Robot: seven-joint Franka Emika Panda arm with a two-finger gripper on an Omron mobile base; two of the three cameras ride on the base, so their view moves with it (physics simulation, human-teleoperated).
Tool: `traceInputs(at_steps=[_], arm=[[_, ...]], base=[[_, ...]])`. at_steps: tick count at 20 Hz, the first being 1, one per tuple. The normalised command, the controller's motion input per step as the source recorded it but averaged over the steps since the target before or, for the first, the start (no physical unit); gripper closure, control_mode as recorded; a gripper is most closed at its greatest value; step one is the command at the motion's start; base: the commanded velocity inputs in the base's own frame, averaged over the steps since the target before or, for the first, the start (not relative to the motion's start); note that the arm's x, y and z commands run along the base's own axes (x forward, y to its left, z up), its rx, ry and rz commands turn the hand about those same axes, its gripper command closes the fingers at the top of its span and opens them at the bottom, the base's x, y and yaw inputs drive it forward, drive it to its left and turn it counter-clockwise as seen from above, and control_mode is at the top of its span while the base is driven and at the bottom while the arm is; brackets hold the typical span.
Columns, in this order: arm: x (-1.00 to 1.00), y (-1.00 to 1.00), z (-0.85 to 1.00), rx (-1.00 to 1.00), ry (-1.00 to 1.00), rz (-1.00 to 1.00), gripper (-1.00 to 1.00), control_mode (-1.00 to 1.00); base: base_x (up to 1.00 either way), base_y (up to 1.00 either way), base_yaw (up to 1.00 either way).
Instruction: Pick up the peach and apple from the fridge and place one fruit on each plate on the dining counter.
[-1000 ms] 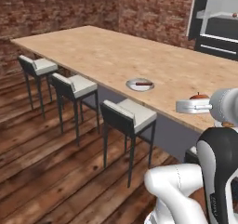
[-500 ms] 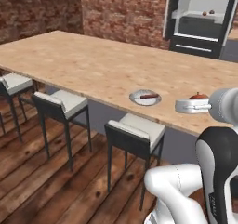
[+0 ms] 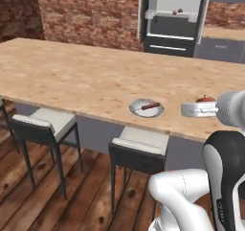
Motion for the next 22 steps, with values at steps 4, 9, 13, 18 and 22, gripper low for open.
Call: traceInputs(at_steps=[4,9,13,18,22], arm=[[0.00,0.00,0.00,0.00,0.00,0.00,1.00,1.00],[0.00,0.00,0.00,0.00,0.00,0.00,1.00,1.00],[0.00,0.00,0.00,0.00,0.00,0.00,1.00,1.00],[0.00,0.00,0.00,0.00,0.00,0.00,1.00,1.00],[0.00,0.00,0.00,0.00,0.00,0.00,1.00,1.00]], base=[[0.53,0.51,-0.40],[0.53,0.41,-0.40],[0.54,0.36,-0.42],[0.49,0.37,-0.40],[0.42,0.31,-0.39]])
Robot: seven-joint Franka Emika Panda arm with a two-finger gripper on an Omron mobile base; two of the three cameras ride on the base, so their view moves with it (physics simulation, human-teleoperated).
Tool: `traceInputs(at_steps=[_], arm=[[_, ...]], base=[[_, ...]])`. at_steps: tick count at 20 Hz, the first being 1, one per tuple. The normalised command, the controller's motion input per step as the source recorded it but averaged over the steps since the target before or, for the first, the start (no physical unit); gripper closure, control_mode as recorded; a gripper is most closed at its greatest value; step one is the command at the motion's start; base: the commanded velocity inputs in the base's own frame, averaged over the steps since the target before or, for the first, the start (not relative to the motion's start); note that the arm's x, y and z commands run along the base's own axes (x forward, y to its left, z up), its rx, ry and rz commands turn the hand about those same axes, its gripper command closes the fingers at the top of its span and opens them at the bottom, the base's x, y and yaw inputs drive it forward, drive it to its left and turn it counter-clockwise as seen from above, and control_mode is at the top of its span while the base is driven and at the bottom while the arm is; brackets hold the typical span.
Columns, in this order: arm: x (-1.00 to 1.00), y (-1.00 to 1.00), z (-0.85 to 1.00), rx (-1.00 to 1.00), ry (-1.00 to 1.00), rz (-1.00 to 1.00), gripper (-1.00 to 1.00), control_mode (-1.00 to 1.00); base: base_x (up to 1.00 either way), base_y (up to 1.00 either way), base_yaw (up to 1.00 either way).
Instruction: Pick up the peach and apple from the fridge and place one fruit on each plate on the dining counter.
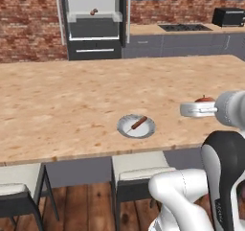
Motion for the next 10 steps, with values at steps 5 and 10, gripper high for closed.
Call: traceInputs(at_steps=[5,10], arm=[[0.17,0.15,-0.02,-0.03,0.01,-0.30,1.00,-1.00],[0.17,0.14,-0.16,-0.05,0.08,-0.18,1.00,-1.00]], base=[[0.07,0.05,-0.08],[0.00,0.00,0.00]])
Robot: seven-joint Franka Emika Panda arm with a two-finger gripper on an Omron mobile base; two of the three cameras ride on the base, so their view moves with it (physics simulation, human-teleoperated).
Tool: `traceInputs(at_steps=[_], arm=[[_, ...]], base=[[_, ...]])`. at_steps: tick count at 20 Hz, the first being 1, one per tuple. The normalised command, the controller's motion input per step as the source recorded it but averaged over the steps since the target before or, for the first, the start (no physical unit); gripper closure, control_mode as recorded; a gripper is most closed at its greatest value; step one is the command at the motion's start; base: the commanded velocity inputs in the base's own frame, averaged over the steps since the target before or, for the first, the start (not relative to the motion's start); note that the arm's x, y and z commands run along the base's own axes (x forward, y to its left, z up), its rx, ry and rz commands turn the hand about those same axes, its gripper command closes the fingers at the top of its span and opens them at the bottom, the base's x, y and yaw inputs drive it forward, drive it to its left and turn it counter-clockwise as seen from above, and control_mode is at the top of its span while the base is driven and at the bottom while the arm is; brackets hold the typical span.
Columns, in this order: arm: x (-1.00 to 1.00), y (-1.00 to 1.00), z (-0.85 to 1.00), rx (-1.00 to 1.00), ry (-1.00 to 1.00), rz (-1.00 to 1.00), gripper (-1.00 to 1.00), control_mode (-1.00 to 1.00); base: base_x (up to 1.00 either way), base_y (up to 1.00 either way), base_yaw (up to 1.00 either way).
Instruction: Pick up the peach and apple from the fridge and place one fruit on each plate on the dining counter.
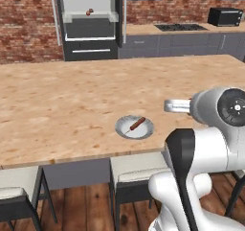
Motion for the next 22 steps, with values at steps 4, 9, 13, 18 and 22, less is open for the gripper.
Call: traceInputs(at_steps=[4,9,13,18,22], arm=[[0.47,-0.01,-0.18,0.00,0.24,0.00,1.00,-1.00],[0.71,-0.01,-0.41,0.00,0.22,0.00,1.00,-1.00],[0.78,0.00,-0.66,0.00,0.06,0.00,1.00,-1.00],[0.75,-0.04,-0.79,0.02,0.00,0.02,1.00,-1.00],[0.63,-0.06,-0.59,0.07,0.00,0.07,1.00,-1.00]], base=[[0.00,0.00,0.00],[0.00,0.00,0.00],[0.00,0.00,0.00],[0.00,0.00,0.00],[0.00,0.00,0.00]])
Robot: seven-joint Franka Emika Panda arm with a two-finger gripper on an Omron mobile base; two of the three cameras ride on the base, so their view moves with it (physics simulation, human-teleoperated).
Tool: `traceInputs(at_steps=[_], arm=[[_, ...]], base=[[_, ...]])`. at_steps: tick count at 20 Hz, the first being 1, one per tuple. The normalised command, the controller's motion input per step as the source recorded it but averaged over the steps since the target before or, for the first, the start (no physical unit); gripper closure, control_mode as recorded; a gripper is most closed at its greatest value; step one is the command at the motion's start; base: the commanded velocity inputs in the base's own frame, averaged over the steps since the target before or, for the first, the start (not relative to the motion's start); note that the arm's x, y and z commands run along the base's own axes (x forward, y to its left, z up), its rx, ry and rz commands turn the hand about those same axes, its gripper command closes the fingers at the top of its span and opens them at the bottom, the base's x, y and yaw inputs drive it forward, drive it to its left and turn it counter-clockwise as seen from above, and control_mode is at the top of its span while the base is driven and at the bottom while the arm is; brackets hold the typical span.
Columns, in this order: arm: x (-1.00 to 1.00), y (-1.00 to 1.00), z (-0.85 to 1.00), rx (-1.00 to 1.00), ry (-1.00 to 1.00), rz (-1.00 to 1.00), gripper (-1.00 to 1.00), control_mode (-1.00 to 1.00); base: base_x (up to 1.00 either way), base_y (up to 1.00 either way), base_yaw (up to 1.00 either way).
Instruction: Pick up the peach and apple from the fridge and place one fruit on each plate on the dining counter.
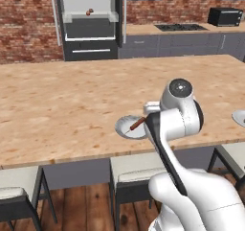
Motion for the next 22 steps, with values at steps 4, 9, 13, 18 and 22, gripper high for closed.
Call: traceInputs(at_steps=[4,9,13,18,22], arm=[[0.44,0.00,-0.48,0.05,0.02,0.12,1.00,-1.00],[0.08,0.00,-0.51,0.00,0.06,0.10,1.00,-1.00],[0.31,0.00,-0.41,0.00,0.01,0.06,1.00,-1.00],[0.72,0.00,-0.27,0.00,0.00,0.01,1.00,-1.00],[0.50,0.00,-0.24,0.00,0.02,0.02,1.00,-1.00]], base=[[0.00,0.00,0.00],[0.00,0.00,0.00],[0.00,0.00,0.00],[0.00,0.00,0.00],[0.00,0.00,0.00]])
